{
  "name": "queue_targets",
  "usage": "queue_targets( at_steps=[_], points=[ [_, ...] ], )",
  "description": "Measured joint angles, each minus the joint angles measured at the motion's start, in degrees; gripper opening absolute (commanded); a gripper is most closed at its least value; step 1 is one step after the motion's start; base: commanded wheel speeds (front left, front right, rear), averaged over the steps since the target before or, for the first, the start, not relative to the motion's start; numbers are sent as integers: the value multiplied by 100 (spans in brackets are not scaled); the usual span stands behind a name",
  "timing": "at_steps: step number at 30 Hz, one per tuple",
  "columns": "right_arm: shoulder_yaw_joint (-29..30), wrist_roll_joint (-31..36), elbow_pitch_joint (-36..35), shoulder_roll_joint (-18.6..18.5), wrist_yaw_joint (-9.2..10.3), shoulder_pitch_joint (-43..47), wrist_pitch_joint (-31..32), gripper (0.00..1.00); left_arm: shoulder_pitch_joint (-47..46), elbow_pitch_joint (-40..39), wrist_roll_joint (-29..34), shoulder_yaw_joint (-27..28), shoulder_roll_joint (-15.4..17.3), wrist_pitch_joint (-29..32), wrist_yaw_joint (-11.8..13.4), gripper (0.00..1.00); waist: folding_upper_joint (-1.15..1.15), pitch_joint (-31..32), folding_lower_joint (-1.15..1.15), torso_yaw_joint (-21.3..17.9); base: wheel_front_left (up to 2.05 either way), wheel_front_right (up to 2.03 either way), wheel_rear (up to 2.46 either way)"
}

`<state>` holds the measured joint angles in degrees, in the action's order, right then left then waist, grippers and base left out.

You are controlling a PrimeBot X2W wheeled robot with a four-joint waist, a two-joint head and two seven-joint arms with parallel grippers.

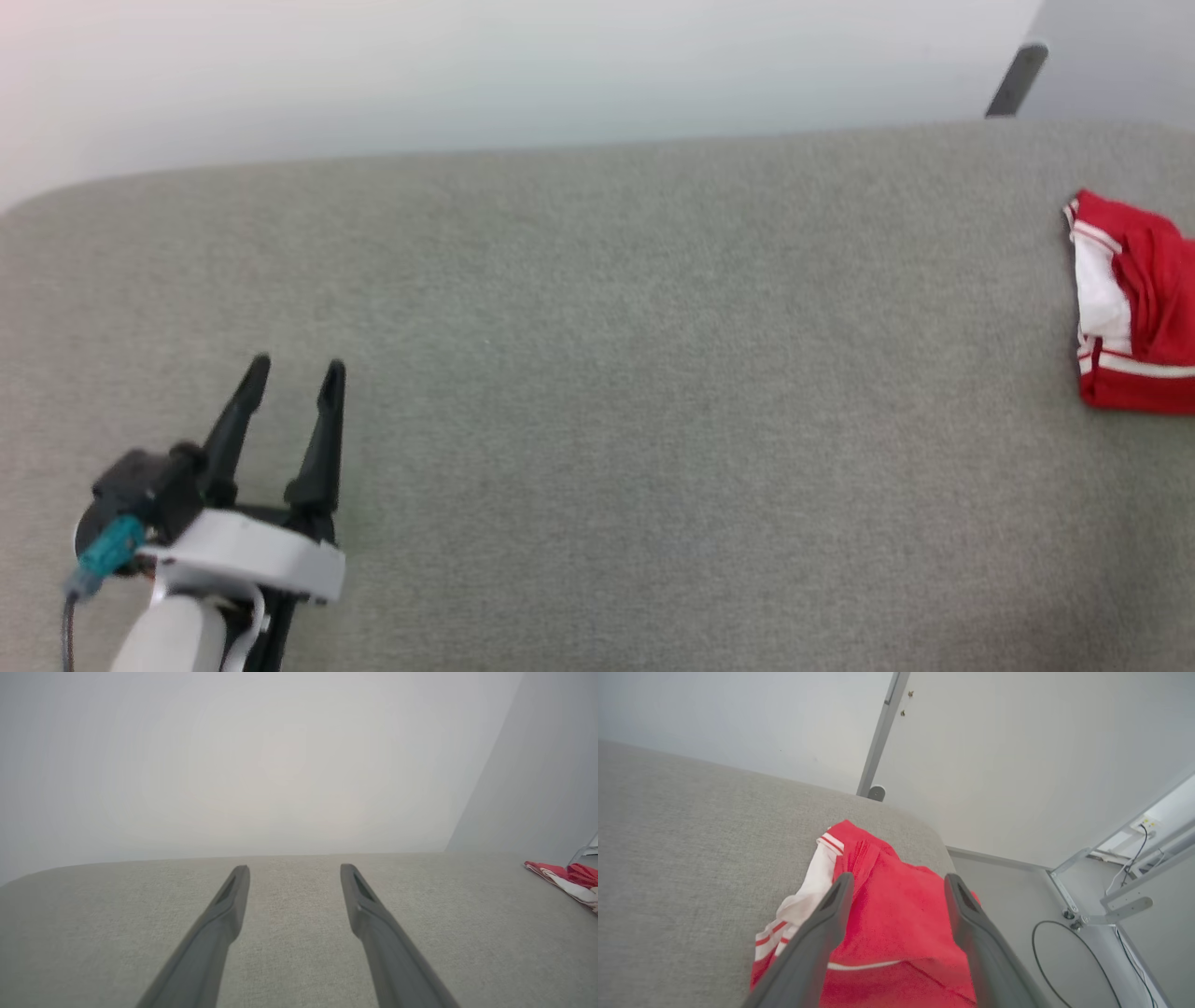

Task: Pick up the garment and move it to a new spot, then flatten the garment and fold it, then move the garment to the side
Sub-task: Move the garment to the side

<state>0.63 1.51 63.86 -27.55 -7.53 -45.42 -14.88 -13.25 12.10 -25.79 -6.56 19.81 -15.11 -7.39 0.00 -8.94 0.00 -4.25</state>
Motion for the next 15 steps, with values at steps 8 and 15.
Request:
queue_targets(
  at_steps=[8, 15],
  points=[
    [-12, -493, -720, 289, 0, 1041, -8, 100, 696, 13, 11, 278, -65, 0, 1, 100, 0, 567, 0, 272, 0, 0, 0],
    [221, -777, -1640, 583, 0, 2011, -8, 100, 1146, -54, 65, 501, -141, -1, 16, 100, 0, 933, 0, 560, 0, 0, 0]
  ],
)
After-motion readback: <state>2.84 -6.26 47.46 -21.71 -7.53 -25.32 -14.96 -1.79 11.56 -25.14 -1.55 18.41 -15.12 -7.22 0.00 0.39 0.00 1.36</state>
